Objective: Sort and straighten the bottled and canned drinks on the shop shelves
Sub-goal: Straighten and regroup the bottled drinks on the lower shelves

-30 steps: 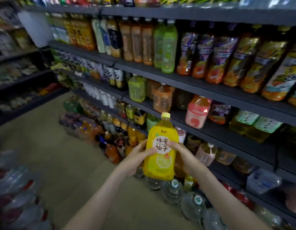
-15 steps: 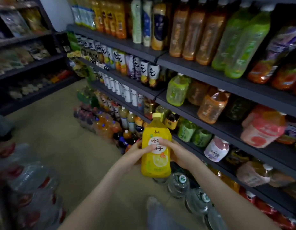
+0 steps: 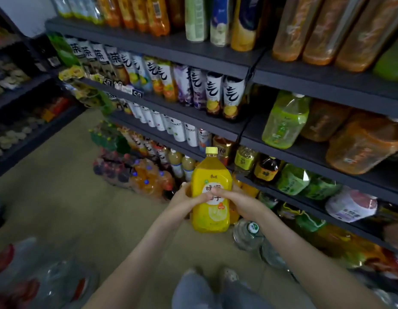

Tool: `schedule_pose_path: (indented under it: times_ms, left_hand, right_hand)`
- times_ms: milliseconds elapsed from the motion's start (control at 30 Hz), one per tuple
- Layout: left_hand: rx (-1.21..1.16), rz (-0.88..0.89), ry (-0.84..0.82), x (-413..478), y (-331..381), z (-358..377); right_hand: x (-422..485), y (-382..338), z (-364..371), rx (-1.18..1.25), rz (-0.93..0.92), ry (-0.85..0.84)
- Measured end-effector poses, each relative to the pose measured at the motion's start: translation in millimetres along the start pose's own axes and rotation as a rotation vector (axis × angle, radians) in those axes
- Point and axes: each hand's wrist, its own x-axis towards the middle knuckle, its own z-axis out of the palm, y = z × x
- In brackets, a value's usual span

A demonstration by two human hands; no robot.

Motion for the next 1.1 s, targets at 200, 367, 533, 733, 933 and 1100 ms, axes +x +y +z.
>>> schedule_pose_path:
  times_ms: [200,367,533,733,933,1100]
  left_hand:
    - [0.214,-0.006,-0.324,80,4,-5]
    - [0.455,0.086,-0.489,137,-16,17]
    - [0.493,0.445,-0.258,192,-52,56]
    - [0.543,1.038,0.138,275,-112,110]
    - [0.372,1.361,0.375,336,-147,146]
    - [0.330,1.391,0.571,367,-158,162]
  right_hand:
    - [30,29,-13,0.144,-0.109,0.354]
    - [39,68,-41,0.335,-0.235,0.632]
    - [47,113,-103,0.293,-0.412,0.922]
    - [69,159,-171,0.219,-0.778,1.130]
    - [106,199,-212,0.134,-1.002,1.122]
    - [124,226,-233,0.018,-1.037,1.071]
